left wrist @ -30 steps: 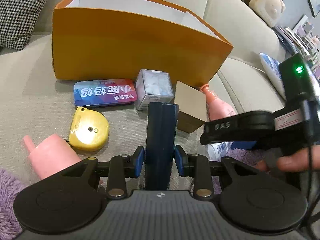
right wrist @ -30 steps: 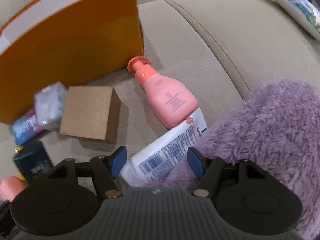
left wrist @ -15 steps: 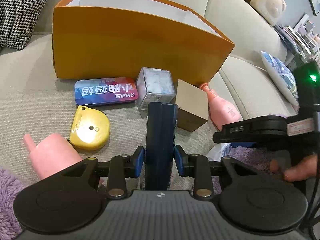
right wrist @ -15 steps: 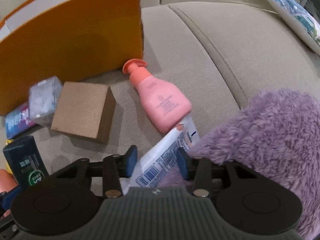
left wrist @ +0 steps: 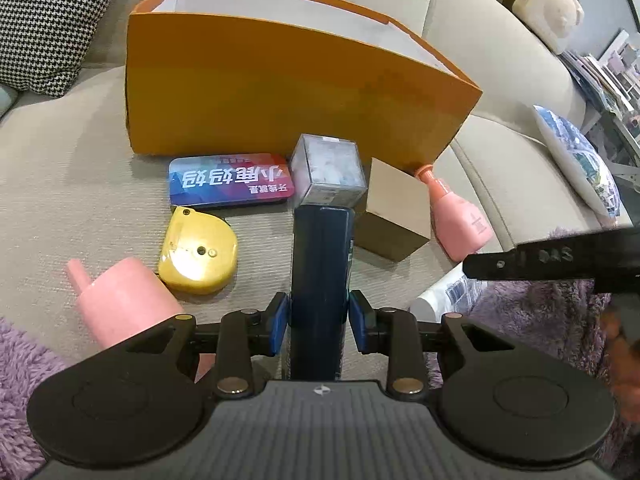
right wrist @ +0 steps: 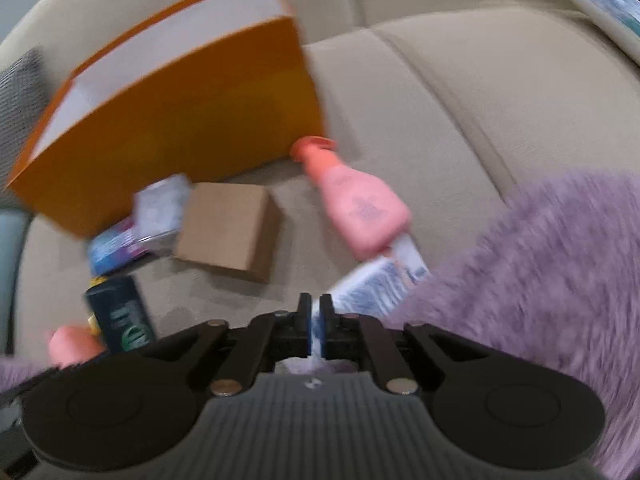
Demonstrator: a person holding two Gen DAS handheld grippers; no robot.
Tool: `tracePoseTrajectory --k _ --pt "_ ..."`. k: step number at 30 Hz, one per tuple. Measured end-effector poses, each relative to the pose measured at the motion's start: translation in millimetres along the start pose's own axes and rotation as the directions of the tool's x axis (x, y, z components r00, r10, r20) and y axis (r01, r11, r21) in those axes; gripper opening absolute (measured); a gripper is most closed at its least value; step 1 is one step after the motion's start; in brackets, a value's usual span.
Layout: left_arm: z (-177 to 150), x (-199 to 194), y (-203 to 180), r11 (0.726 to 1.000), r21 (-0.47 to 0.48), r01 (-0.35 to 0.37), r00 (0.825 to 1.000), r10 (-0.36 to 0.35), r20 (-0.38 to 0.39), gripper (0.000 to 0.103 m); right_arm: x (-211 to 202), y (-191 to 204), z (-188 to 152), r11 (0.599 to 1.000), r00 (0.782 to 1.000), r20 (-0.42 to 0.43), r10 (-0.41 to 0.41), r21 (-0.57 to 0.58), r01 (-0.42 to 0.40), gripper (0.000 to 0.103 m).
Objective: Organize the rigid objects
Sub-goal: 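Lift the navy bottle with the left tool while the right tool reaches toward the white tube, then grasp the white deodorant tube with the right tool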
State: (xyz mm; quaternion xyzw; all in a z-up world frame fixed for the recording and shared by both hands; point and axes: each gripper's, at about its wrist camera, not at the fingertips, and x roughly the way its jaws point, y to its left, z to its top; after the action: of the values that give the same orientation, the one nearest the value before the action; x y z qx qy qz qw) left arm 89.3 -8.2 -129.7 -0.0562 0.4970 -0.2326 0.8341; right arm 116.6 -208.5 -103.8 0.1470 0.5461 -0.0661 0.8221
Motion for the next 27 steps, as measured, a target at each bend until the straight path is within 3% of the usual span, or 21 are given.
tracePoseTrajectory --k 2,4,6,7,9,10,12,14,16,19,24,27 --pt "-0.4 -0.2 -1.2 1.0 0.009 0.0 1.0 0.0 -0.003 0.037 -5.1 3.8 2.6 0.985 0.999 -0.016 0.039 -0.166 -0.041 0.008" --pt "-1.1 0.4 -3.4 1.0 0.025 0.003 1.0 -0.003 -0.012 0.037 -8.5 8.1 1.9 0.937 0.996 -0.063 0.063 -0.339 -0.081 0.01" --pt "-1.7 2.7 -5.4 0.999 0.035 0.009 1.0 -0.008 -0.03 0.037 -9.2 12.6 -1.8 0.834 0.992 -0.111 0.057 -0.541 -0.109 0.018" --pt "-2.0 3.6 -5.9 0.999 0.039 0.009 0.999 -0.008 -0.037 0.037 -10.0 15.8 -6.0 0.754 0.992 -0.12 0.039 -0.648 -0.108 0.021" --pt "-2.5 4.4 -6.7 0.999 0.044 0.008 0.999 -0.006 -0.043 0.037 -13.5 16.7 -12.1 0.597 0.991 -0.133 0.005 -0.795 -0.11 0.037" --pt "-2.6 4.0 -6.5 0.999 0.045 0.009 0.999 -0.007 -0.043 0.037 -11.8 17.8 -14.8 0.515 0.989 -0.144 -0.017 -0.849 -0.115 0.04" --pt "-2.7 3.1 -6.4 0.999 0.045 0.01 0.999 -0.008 -0.044 0.037 -7.6 20.5 -12.6 0.414 0.982 -0.184 -0.037 -0.897 -0.153 0.041" --pt "-2.8 2.4 -5.2 0.999 0.04 0.012 0.999 -0.01 -0.044 0.037 -2.5 20.8 -5.9 0.349 0.972 -0.231 -0.049 -0.915 -0.2 0.041" --pt "-2.5 2.6 -3.4 0.999 0.032 0.015 0.999 -0.013 -0.046 0.037 2.3 23.7 -2.1 0.265 0.961 -0.262 -0.085 -0.936 -0.231 0.048" --pt "-0.9 4.6 -2.0 0.999 0.028 0.016 0.999 -0.015 -0.05 0.037 10.8 30.9 -6.4 0.103 0.956 -0.267 -0.124 -0.961 -0.255 0.061" --pt "1.4 7.3 -0.3 1.0 0.023 0.017 0.998 -0.016 -0.06 0.037 33.2 43.6 -6.9 -0.007 0.933 -0.303 -0.192 -0.951 -0.31 0.063" --pt "3.4 9.9 2.8 1.0 0.006 0.018 0.997 -0.017 -0.069 0.037 47.9 45.7 -5.3 -0.006 0.924 -0.325 -0.2 -0.943 -0.333 0.062"
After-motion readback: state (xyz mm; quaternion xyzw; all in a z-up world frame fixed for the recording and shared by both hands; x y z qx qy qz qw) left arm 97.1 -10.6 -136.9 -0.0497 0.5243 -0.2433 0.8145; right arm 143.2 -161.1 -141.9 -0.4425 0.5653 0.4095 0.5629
